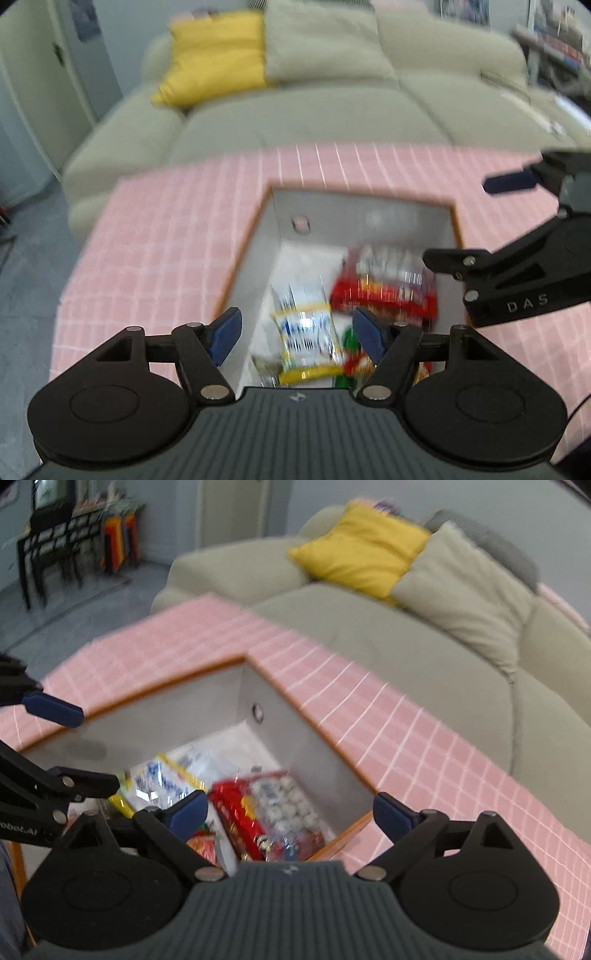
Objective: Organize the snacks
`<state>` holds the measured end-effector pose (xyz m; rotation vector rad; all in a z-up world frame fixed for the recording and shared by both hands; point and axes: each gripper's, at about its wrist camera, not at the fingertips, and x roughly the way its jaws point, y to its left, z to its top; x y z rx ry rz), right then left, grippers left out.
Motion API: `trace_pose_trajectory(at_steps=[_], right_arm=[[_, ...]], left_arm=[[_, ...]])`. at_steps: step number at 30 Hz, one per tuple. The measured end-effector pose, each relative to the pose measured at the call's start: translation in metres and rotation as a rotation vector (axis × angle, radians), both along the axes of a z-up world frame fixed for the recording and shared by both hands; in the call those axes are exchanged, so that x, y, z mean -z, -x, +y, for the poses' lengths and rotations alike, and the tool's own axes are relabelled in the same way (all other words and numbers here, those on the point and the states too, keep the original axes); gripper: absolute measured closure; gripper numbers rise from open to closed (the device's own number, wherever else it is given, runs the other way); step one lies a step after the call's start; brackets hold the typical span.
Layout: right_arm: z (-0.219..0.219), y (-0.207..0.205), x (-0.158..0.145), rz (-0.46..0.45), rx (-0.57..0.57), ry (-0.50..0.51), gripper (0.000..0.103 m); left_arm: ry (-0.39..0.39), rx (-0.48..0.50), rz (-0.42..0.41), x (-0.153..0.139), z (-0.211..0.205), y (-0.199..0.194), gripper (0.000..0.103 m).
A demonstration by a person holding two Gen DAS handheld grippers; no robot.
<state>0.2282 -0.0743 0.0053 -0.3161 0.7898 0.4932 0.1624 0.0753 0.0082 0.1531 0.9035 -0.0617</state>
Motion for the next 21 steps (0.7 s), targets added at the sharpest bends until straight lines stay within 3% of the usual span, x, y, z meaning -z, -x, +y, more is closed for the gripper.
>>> trace_pose_trajectory(at_steps=[5, 8, 12, 16, 21], right_arm=[[-0.022, 0.036, -0.036, -0.094, 0.101, -0.109, 0.007], [-0.035, 0.061, -0.055, -0.131, 0.149, -0.161, 0.007], [-0.051, 0.095, -0.072, -0.181, 0.206, -0.189, 0.006], [-0.068, 0.136, -0.078, -0.236, 0.247, -0.213, 0.004], [-0.086, 0.182, -0.066, -0.225, 0.319, -0.213, 0.004]], left_arm=[[-0.008, -0.044, -0.196, -0.037, -0.007, 0.033, 0.022], [0.042, -0.072, -0.276, -0.055, -0.009, 0.053, 0.022], [0.123, -0.072, -0.315, -0.068, -0.016, 0.075, 0.022], [0.133, -0.102, -0.342, -0.074, -0.027, 0.096, 0.022], [0.128, -0.166, -0.339, -0.071, -0.041, 0.122, 0.018]])
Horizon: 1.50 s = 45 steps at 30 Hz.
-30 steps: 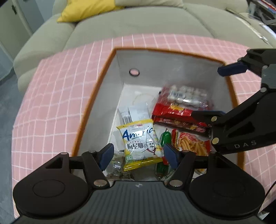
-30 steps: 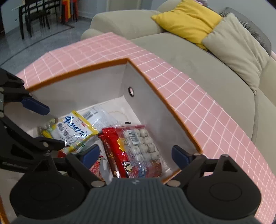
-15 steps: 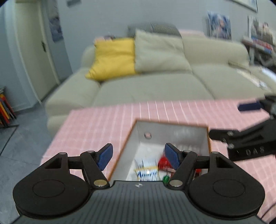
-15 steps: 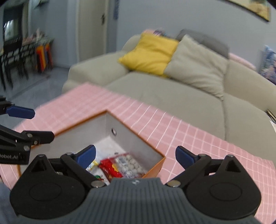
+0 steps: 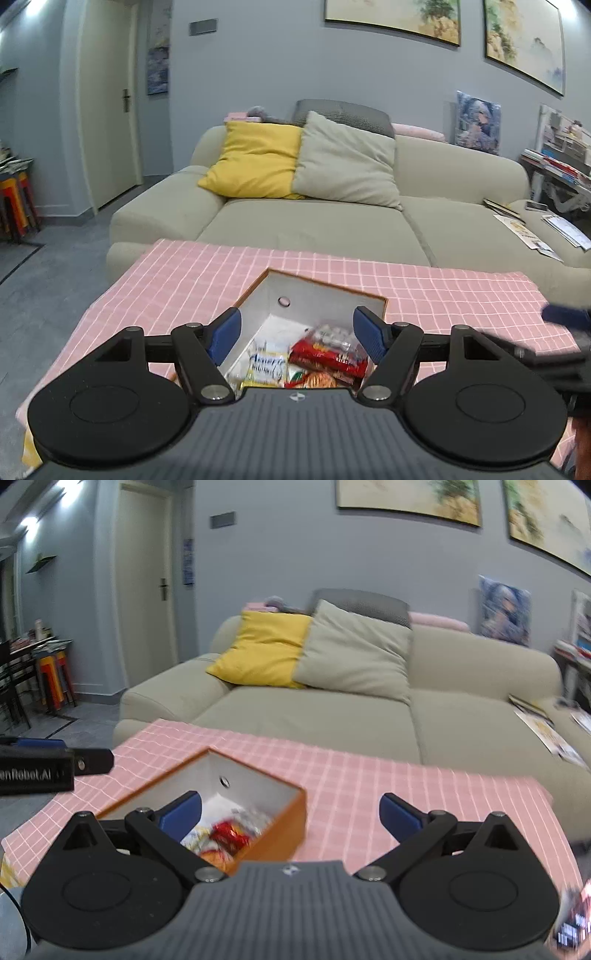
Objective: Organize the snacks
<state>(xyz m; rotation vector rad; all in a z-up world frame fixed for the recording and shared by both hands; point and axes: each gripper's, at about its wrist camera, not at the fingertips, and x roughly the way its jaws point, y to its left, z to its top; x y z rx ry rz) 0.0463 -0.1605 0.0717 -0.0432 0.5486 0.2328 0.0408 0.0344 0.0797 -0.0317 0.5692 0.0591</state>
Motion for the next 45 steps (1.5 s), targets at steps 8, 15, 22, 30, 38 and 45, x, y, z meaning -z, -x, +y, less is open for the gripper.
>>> trace_pose_trajectory(at_steps=[8, 15, 22, 30, 38, 45], right_arm=[[-0.003, 0.038, 0.028, 0.059, -0.005, 0.083, 0.004], [-0.003, 0.048, 0.035, 0.090, 0.005, 0.084, 0.004], [-0.002, 0.048, 0.041, 0.100, 0.019, 0.075, 0.004], [-0.004, 0.043, 0.045, 0.116, 0.032, 0.068, 0.004], [-0.005, 0.045, 0.045, 0.110, 0.025, 0.071, 0.004], [-0.003, 0.047, 0.045, 0.106, 0.017, 0.078, 0.004]], left_arm=[[-0.048, 0.013, 0.109, 0.033, -0.017, 0.026, 0.015], [-0.005, -0.028, 0.151, 0.042, -0.017, 0.036, 0.015], [-0.017, -0.026, 0.201, 0.054, -0.025, 0.040, 0.015], [-0.039, -0.022, 0.224, 0.057, -0.026, 0.038, 0.015], [-0.051, -0.018, 0.222, 0.055, -0.026, 0.038, 0.015], [-0.051, -0.014, 0.227, 0.054, -0.026, 0.037, 0.015]])
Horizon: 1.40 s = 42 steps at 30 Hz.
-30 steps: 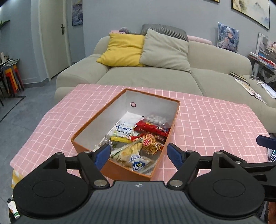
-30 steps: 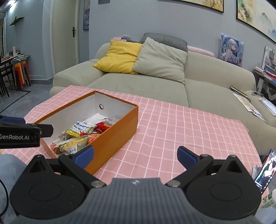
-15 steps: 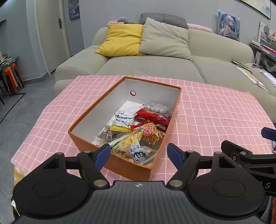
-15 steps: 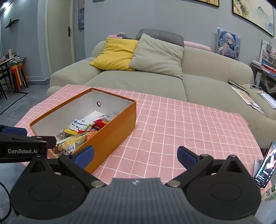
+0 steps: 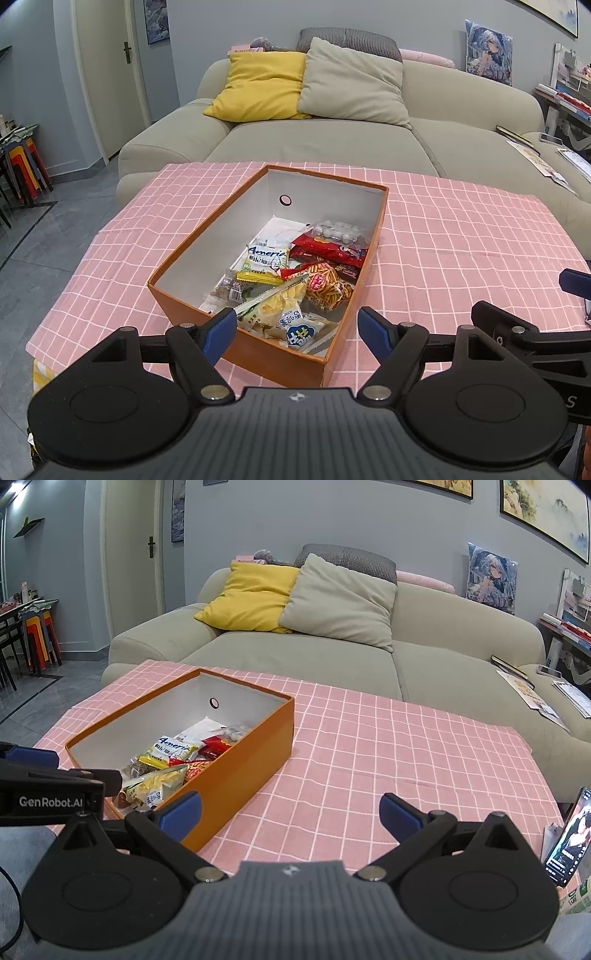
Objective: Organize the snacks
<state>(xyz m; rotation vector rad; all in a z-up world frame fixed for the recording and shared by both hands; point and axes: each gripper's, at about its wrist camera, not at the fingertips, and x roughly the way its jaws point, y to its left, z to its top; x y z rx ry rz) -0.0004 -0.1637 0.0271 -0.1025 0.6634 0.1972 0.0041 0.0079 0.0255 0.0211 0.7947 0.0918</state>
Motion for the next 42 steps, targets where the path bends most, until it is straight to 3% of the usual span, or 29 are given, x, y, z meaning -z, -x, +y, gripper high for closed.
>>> trace_pose_trajectory(at_steps=[42], right_arm=[[-0.0014, 0.0020, -0.0025, -0.014, -0.009, -0.004, 0.004]], left_arm=[[-0.021, 0.012, -0.006, -0.0026, 0.0059, 0.0011, 0.016]])
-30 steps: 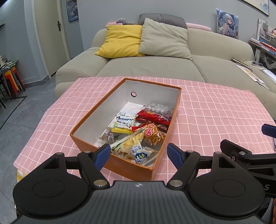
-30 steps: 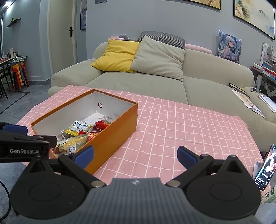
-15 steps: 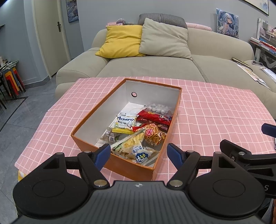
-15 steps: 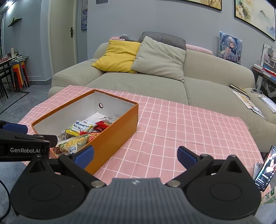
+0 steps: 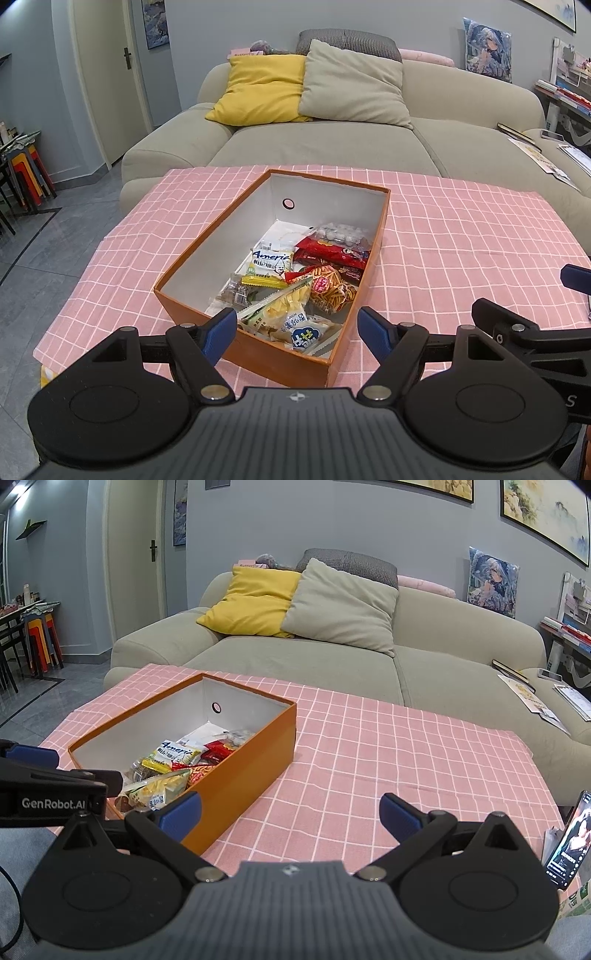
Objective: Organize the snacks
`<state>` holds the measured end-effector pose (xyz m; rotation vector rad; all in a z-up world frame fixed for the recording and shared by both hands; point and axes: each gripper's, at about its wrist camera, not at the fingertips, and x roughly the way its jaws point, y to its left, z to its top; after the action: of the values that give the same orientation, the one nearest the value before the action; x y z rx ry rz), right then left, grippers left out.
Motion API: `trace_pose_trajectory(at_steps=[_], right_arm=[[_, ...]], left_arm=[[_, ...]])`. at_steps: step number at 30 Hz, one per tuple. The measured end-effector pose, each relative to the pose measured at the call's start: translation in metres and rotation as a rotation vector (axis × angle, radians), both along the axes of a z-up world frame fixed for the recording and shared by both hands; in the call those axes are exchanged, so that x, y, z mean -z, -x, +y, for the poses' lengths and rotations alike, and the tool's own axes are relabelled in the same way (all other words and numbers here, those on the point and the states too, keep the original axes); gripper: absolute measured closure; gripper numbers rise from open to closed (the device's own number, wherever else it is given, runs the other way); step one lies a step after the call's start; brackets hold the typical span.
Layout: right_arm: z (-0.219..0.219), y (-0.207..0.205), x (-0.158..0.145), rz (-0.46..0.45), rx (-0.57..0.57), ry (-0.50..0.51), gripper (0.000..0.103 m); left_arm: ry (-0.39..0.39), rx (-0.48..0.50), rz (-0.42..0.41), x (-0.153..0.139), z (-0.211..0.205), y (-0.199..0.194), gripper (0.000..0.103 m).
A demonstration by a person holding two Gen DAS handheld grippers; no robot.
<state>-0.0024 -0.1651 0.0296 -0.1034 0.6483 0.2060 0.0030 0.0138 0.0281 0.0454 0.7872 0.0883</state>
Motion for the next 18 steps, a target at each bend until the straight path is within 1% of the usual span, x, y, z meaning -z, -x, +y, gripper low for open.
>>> trace_pose_trajectory(at_steps=[8, 13, 18], right_arm=[[-0.0006, 0.0004, -0.0010, -0.002, 0.002, -0.003, 0.004], [-0.0003, 0.0003, -0.0003, 0.002, 0.001, -0.004, 0.004], [-0.0008, 0.0000, 0.0002, 0.005, 0.001, -0.005, 0.004]], left_arm=[[-0.008, 0.015, -0.017, -0.0022, -0.0011, 0.0014, 0.016], [-0.004, 0.013, -0.012, -0.0013, -0.0003, 0.0000, 0.016], [-0.016, 0.018, -0.013, -0.0013, -0.0012, 0.0004, 0.016]])
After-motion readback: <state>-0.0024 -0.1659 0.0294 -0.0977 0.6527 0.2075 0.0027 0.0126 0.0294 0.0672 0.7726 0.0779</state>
